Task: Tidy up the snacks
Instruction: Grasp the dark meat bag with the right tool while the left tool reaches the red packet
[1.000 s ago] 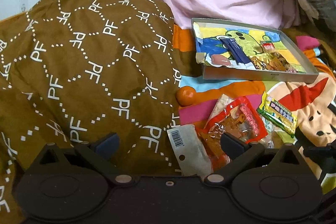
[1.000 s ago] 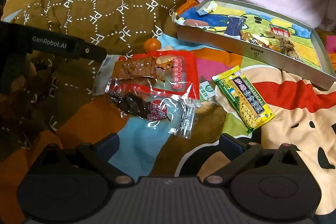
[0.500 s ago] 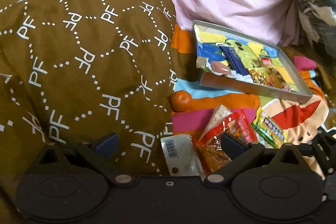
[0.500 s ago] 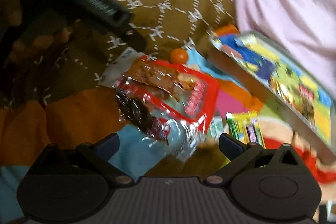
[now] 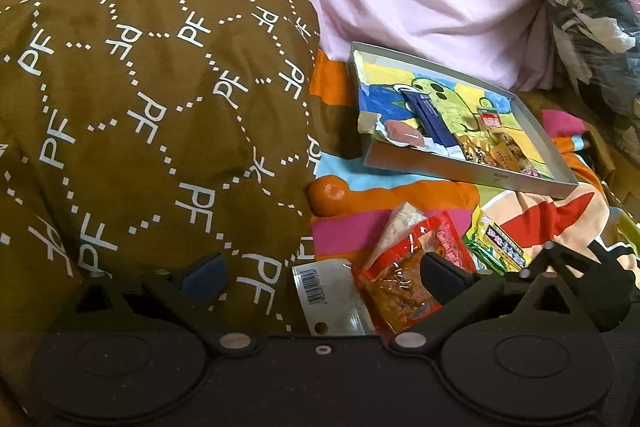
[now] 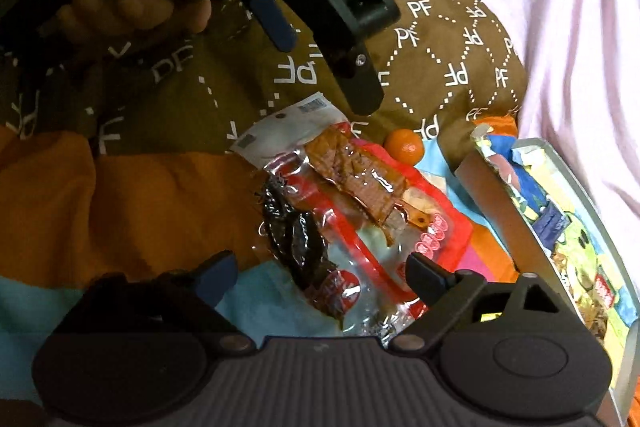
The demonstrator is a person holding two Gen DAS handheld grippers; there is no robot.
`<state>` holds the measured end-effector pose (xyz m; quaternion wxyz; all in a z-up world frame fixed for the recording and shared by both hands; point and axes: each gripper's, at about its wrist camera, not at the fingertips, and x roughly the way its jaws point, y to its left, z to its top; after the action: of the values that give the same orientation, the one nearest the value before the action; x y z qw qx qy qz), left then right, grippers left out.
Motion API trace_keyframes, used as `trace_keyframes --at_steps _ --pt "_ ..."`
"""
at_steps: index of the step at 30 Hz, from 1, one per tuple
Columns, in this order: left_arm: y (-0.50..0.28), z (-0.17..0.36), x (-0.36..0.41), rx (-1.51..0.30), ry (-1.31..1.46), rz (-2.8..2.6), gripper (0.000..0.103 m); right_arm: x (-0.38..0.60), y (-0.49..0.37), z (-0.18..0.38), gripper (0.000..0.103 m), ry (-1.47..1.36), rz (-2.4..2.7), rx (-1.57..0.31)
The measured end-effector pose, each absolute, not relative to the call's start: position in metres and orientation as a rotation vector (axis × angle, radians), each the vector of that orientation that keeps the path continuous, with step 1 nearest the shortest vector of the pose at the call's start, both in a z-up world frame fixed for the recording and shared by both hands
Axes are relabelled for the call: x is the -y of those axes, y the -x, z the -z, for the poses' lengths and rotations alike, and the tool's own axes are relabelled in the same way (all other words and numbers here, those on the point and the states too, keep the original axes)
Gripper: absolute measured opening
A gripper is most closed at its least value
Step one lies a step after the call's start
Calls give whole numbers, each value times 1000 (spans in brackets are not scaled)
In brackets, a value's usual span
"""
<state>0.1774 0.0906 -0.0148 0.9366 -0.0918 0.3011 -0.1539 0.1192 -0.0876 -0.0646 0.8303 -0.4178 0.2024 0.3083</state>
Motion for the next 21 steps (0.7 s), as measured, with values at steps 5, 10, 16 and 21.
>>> trace_keyframes --at_steps 5,10,16,21 --pt "-175 15 -90 -609 177 322 102 84 -126 64 77 895 -681 -460" --pt "-175 16 -89 -608 163 336 102 78 -130 63 64 969 -700 -451" --pt "-175 18 -88 -608 152 351 102 82 -116 57 54 1038 -632 -419" --pt "-177 19 -89 -587 165 382 102 98 -111 53 51 1045 -584 -431"
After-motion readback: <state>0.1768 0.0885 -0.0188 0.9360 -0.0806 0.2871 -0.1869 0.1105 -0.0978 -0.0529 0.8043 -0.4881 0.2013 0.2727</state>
